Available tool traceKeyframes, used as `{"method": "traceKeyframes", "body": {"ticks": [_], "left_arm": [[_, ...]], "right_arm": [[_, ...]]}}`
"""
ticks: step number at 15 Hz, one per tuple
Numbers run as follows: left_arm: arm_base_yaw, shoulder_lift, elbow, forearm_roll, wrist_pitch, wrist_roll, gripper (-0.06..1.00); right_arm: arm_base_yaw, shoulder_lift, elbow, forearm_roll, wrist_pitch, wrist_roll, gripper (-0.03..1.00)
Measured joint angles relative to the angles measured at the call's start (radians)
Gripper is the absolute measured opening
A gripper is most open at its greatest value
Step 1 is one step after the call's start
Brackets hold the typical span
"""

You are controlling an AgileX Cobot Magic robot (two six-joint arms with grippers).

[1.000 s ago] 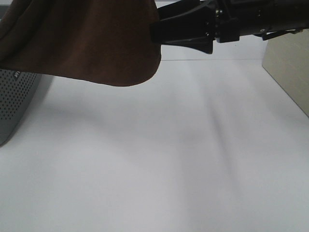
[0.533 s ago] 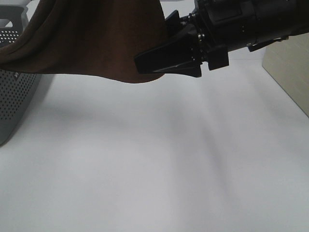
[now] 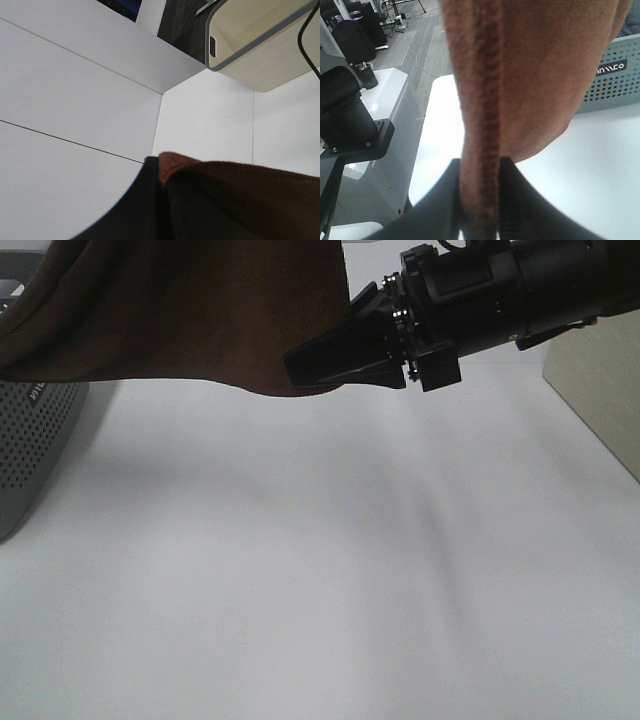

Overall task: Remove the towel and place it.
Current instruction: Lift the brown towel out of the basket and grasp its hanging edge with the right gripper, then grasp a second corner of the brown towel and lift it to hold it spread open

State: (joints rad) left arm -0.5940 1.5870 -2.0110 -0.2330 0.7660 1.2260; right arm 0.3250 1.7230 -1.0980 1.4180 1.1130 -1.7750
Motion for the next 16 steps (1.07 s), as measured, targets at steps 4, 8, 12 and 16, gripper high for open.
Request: {"method": "traceKeyframes", "body": {"ticks": [4, 8, 12, 16], "left_arm": [[0.0, 0.0, 0.0, 0.0, 0.018, -0.042, 0.0], [0.0, 0.0, 0.0, 0.0, 0.028, -0.109, 0.0], [0.0, 0.0, 0.0, 0.039, 0.076, -0.12, 0.0], [0.0, 0.001, 0.0, 0.126, 0.073, -0.12, 0.0]], "right_arm": [[0.0, 0.0, 0.0, 0.0, -0.007, 0.026, 0.01], [0.0, -0.004, 0.0, 0.027, -0.135, 0.263, 0.01], [-0.001, -0.065, -0.089, -0.236, -0.195, 0.643, 0.01], [-0.001, -0.097, -0.336, -0.623, -0.117, 1.111, 0.01]]}}
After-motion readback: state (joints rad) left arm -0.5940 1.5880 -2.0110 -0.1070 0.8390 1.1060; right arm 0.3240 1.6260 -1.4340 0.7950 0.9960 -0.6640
